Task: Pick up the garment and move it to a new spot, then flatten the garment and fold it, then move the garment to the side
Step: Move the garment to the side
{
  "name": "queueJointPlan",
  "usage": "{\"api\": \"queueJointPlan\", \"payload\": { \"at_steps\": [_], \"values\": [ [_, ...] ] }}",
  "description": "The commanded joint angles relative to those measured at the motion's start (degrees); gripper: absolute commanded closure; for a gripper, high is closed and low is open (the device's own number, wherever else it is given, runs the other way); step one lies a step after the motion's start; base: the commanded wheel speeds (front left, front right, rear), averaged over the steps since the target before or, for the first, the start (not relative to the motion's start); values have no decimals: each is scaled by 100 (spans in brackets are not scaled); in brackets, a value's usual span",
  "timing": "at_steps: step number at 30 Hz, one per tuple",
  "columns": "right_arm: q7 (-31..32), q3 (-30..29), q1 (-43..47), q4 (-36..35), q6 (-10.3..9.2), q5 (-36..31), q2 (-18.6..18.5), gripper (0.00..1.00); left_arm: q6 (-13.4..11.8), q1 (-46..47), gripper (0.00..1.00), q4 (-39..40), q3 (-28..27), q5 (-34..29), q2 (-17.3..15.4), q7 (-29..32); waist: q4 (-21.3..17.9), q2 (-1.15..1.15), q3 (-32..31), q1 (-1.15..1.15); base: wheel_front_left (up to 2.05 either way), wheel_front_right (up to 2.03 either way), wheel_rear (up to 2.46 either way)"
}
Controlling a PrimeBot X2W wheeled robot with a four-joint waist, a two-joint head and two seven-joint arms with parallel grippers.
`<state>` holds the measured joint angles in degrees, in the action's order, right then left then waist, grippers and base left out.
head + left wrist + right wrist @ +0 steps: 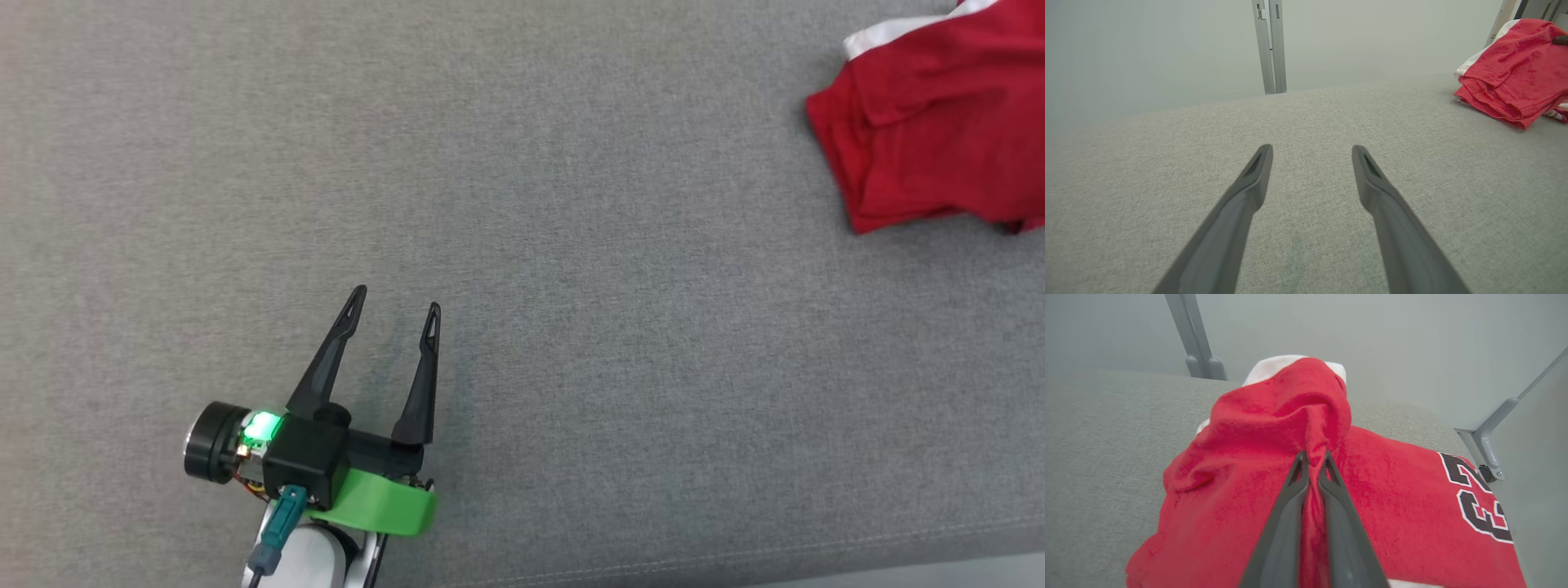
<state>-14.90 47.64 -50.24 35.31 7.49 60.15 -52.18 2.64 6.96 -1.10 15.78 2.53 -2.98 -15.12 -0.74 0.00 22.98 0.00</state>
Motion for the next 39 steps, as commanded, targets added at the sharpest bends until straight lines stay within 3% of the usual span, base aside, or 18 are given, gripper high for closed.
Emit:
{"api": "queueJointPlan", "payload": {
  "at_steps": [1,7,17,18,21,24,27,32,39],
  "values": [
    [-32,-47,-166,21,1,-119,-70,100,46,128,0,27,-33,-74,-72,1,-315,0,333,0,0,0,0],
    [-31,-268,-506,199,1,-429,-226,100,136,304,0,50,2,-174,-135,1,-451,0,625,0,0,0,0],
    [-31,-561,-599,567,1,-455,-635,100,121,455,0,114,14,-226,-188,1,-283,0,843,0,0,0,0],
    [-31,-618,-581,679,1,-481,-661,0,118,455,0,117,11,-216,-191,1,-263,0,847,0,0,0,0],
    [-31,-802,-570,1134,1,-663,-643,0,123,464,0,100,35,-201,-182,1,-197,0,823,0,0,0,0],
    [-30,-1001,-616,1661,1,-998,-439,0,97,445,0,75,48,-172,-159,1,-138,0,707,0,0,0,0],
    [-31,-1254,-590,1726,1,-1360,-110,0,59,360,0,41,44,-135,-133,2,-96,0,485,0,0,0,0],
    [-29,-1881,20,1298,1,-1945,528,0,-43,101,0,-26,9,-31,-72,1,-12,0,-98,0,0,0,0],
    [-28,-3433,1431,148,1,-3085,1680,0,-270,-364,0,-135,-241,315,-15,1,96,0,-1010,0,0,0,0]
  ]
}}
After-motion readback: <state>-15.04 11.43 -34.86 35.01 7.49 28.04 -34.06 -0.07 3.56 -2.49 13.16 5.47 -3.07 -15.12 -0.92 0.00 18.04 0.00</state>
